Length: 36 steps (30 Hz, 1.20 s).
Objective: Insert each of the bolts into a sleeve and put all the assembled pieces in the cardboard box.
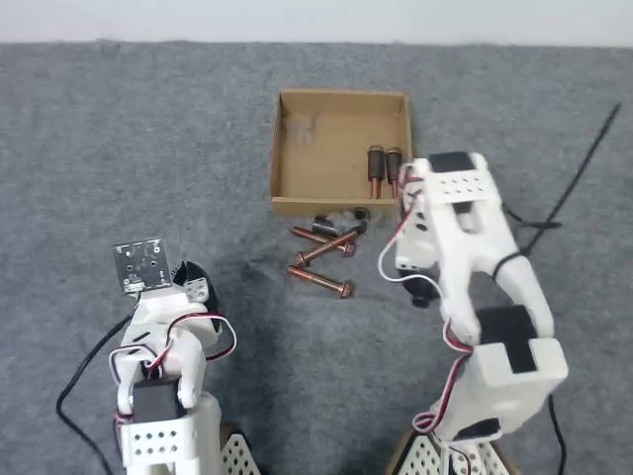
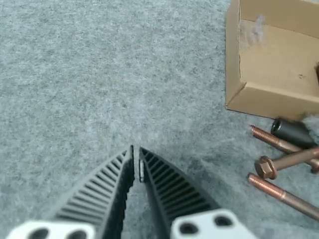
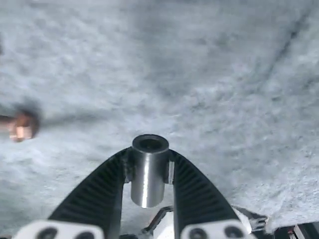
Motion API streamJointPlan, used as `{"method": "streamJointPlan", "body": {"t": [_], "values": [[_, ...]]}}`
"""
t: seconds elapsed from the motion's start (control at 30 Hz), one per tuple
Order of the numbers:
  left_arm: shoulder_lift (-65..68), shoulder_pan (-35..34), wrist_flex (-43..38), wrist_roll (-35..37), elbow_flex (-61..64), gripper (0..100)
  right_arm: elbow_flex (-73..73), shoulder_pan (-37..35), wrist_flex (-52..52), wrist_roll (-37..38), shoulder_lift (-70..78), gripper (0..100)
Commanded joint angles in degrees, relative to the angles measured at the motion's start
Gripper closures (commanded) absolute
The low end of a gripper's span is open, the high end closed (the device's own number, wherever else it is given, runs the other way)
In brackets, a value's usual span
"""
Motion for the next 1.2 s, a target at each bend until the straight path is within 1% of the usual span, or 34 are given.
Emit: {"method": "streamJointPlan", "body": {"t": [0.0,0.27,0.37,0.47,0.53,0.67,0.73,0.97,1.07,1.17], "values": [[1.1,0.0,0.0,-0.5,-0.6,99,3.7,4.4,-3.1,5.1,-4.6,99.1],[1.1,0.0,0.0,-0.5,-0.6,99,11.6,12.4,-13.1,18.5,-5.1,98.8],[1.1,0.0,0.0,-0.5,-0.6,99,13.3,14.4,-16.1,21.5,-5.1,96.9],[1.1,0.0,0.0,-0.5,-0.6,99,14.6,15.4,-16.8,21.9,-5.1,89.9],[1.1,0.0,0.0,-0.5,-0.6,99,15.1,15.6,-16.7,21.9,-5.1,88.2],[1.1,0.0,0.0,-0.5,-0.6,99,15.0,15.5,-15.4,22.0,-5.1,91.3],[1.1,0.0,0.0,-0.5,-0.6,99,14.9,15.5,-14.0,22.0,-5.3,91.1],[1.1,0.0,0.0,-0.5,-0.6,99,15.6,15.6,-7.6,24.8,-15.4,89.7],[1.1,0.0,0.0,-0.5,-0.6,99,19.3,15.2,-7.6,24.8,-20.9,89.7],[1.1,0.0,0.0,-0.5,-0.6,99,23.8,15.3,-10.8,24.8,-24.9,89.7]]}}
